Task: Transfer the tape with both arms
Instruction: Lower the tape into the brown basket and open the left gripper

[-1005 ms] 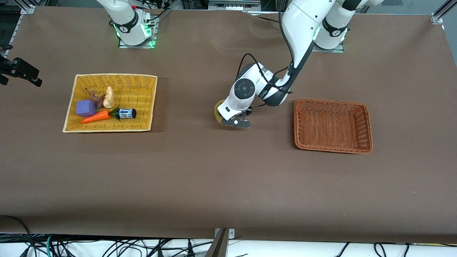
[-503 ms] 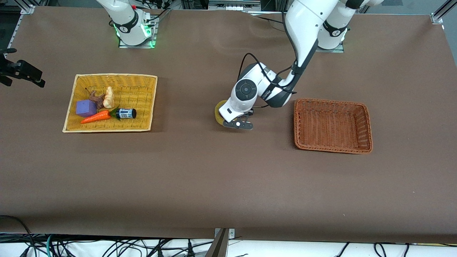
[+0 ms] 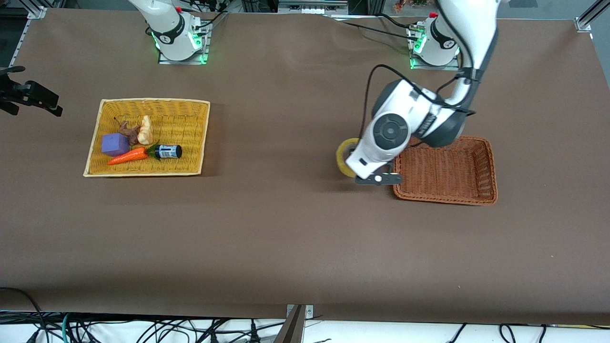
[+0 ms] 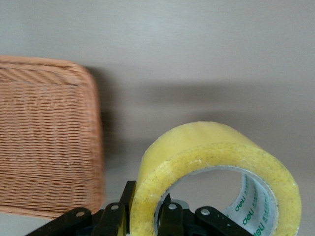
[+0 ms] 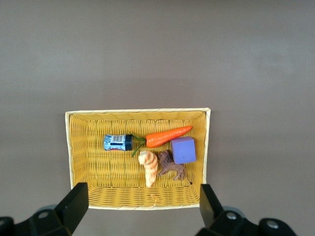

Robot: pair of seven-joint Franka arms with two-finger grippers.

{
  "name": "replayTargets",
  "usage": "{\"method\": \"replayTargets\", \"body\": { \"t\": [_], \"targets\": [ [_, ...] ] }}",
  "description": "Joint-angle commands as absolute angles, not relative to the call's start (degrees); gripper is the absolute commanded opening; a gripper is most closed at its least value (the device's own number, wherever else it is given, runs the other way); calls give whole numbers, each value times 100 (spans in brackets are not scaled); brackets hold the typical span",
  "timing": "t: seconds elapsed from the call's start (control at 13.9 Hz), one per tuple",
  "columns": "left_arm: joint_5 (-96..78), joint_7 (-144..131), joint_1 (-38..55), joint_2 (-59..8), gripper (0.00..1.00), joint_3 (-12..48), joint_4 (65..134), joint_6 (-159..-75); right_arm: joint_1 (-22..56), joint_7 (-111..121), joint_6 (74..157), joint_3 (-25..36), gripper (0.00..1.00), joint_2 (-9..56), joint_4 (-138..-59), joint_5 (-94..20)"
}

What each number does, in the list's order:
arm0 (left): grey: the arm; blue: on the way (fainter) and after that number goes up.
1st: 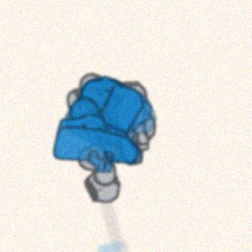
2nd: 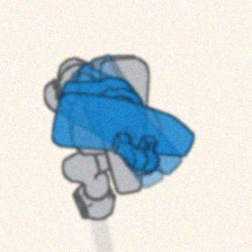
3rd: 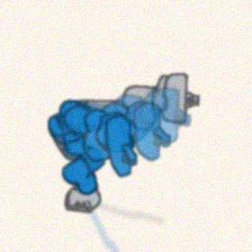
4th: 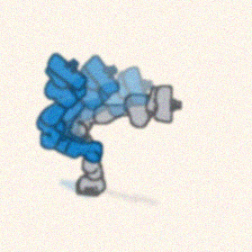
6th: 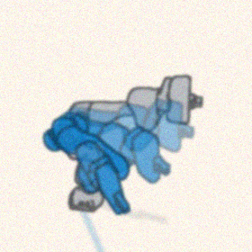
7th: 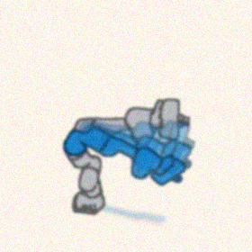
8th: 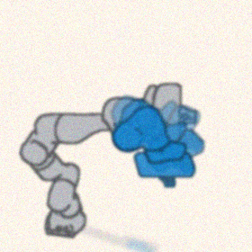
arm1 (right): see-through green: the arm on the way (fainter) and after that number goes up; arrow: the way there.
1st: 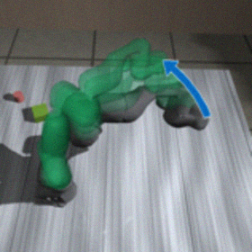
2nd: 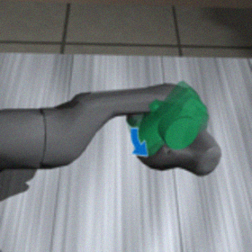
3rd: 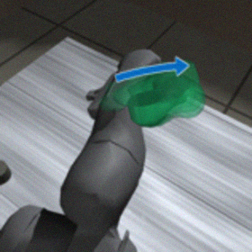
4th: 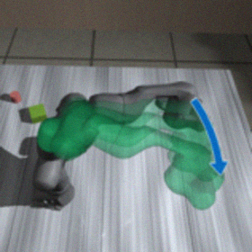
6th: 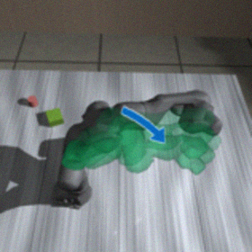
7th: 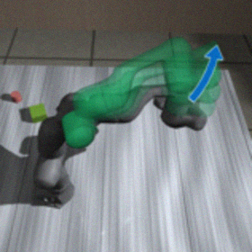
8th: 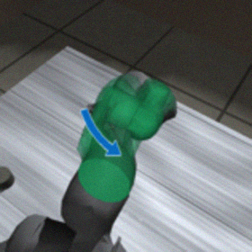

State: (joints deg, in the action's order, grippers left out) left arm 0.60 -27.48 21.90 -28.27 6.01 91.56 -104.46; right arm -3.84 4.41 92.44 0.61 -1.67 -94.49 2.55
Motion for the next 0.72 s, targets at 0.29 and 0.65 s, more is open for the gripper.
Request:
{"method": "replayTargets", "body": {
  "t": [0.29,0.65],
  "targets": [
    [481,-20,661,-2636,0,677,9921,-10404,-404,536,9149,18,100,-105,-9308,141],
    [747,606,404,-2689,9,721,10976,-11381,-404,536,9132,18,100,-97,-9308,141]
  ]
}}
